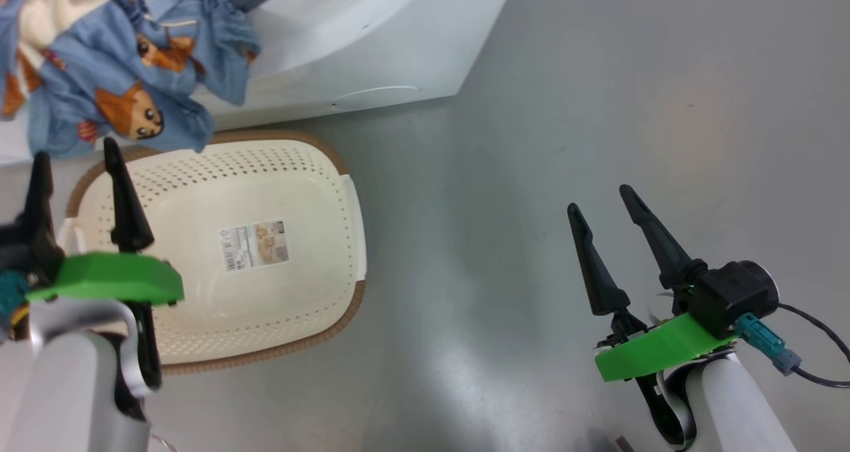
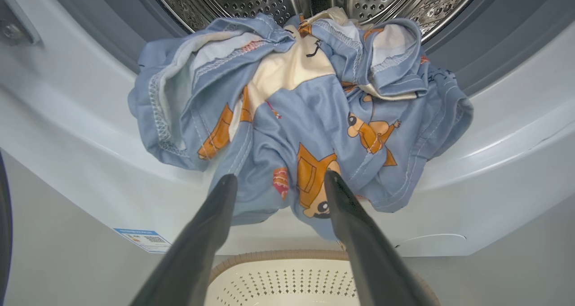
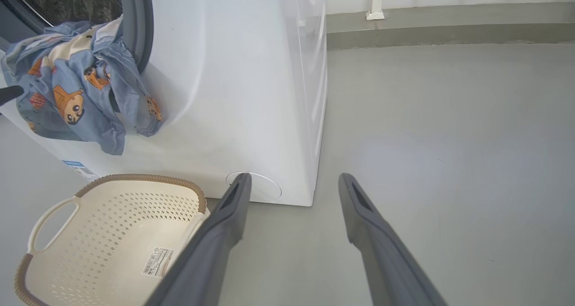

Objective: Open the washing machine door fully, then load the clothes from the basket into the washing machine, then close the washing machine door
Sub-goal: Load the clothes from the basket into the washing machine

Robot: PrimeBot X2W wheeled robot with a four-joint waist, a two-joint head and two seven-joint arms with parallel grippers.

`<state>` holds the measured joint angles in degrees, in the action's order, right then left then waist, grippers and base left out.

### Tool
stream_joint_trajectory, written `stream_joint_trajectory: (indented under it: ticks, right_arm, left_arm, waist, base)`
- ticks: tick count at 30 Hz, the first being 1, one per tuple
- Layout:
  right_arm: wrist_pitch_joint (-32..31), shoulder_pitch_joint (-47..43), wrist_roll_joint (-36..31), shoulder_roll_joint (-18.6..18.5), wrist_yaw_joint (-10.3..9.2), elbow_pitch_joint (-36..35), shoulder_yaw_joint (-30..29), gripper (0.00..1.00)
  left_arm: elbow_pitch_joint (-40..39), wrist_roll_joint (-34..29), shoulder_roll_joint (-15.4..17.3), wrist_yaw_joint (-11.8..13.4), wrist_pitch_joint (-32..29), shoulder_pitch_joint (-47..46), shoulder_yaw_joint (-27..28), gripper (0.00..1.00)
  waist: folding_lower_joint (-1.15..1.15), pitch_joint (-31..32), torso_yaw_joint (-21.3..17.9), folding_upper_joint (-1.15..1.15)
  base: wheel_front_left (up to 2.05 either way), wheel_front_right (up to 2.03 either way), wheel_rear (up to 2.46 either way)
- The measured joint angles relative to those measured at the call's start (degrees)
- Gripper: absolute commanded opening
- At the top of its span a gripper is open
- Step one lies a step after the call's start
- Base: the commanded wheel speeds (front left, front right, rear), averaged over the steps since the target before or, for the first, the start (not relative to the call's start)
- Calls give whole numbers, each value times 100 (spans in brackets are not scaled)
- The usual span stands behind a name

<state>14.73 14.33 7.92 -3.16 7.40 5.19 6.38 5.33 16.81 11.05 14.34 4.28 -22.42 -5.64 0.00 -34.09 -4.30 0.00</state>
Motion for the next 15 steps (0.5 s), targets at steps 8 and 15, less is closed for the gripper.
stream_joint_trajectory:
  ticks: [8, 15]
  right_arm:
    - [0, 9, 185, 0, 0, -5, 43, 100]
    - [0, 119, 186, 0, 0, -15, 55, 100]
  left_arm:
    - [753, 12, 122, -146, -67, -711, 25, 100]
    - [1515, 230, 169, -274, 38, -1298, 190, 100]
  waist:
    - [0, -112, -227, 0]
    - [0, -209, -359, 0]
  base:
    - [0, 0, 0]
    - [0, 0, 0]
